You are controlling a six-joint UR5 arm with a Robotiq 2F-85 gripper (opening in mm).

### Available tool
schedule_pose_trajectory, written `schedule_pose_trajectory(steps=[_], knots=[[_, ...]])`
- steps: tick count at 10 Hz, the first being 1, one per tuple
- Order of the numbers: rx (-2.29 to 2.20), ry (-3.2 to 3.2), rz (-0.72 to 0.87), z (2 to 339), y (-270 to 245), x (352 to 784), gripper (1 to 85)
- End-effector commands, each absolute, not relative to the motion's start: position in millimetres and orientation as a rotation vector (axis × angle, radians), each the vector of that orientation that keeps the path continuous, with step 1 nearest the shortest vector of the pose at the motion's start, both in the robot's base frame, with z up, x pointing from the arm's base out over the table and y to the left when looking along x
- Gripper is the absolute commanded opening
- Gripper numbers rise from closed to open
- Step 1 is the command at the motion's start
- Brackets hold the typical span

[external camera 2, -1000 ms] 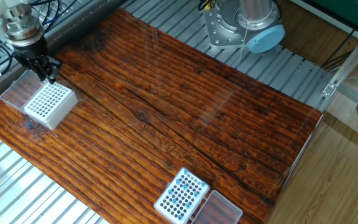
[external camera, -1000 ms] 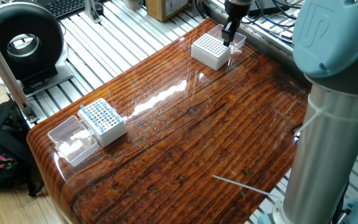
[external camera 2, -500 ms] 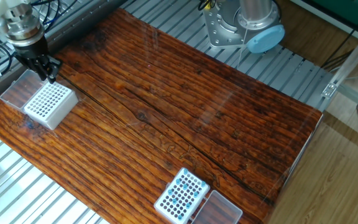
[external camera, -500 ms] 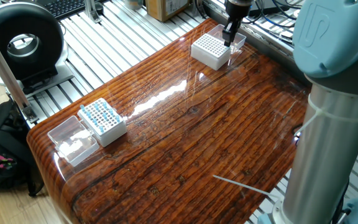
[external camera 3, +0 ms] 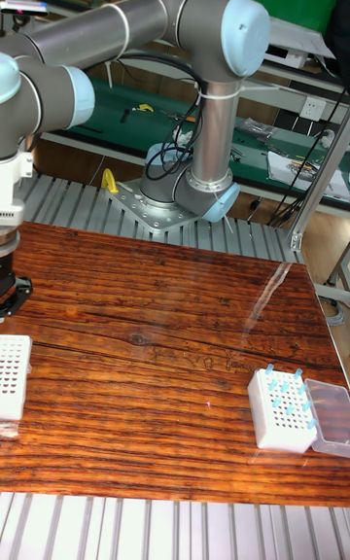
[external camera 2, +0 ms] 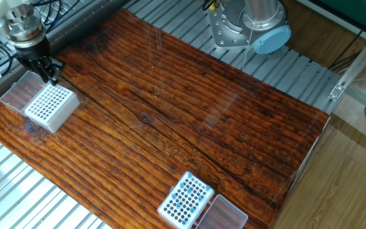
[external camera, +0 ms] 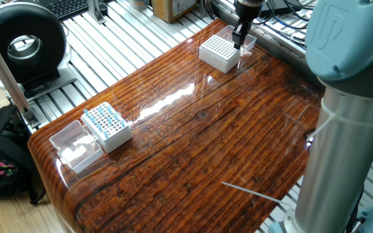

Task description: Transfer all medium pipette tips from one holder to another

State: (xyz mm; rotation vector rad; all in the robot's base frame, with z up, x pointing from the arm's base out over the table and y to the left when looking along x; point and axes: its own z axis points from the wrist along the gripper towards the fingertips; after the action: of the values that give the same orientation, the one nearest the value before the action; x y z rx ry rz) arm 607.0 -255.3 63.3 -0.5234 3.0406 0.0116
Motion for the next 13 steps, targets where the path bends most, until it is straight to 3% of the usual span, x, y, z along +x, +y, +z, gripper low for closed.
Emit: schedule_pose_trajectory(steps=[1,3,7,13], knots=[[-0.510,3.032,0.026,63.5,-253.6,608.7,25.3],[-0.494,3.037,0.027,63.6,-253.5,608.6,9.7],[-0.481,3.045,0.037,73.5,-248.8,611.4,7.3],[-0.413,3.122,0.044,152.3,-213.0,613.4,6.0]])
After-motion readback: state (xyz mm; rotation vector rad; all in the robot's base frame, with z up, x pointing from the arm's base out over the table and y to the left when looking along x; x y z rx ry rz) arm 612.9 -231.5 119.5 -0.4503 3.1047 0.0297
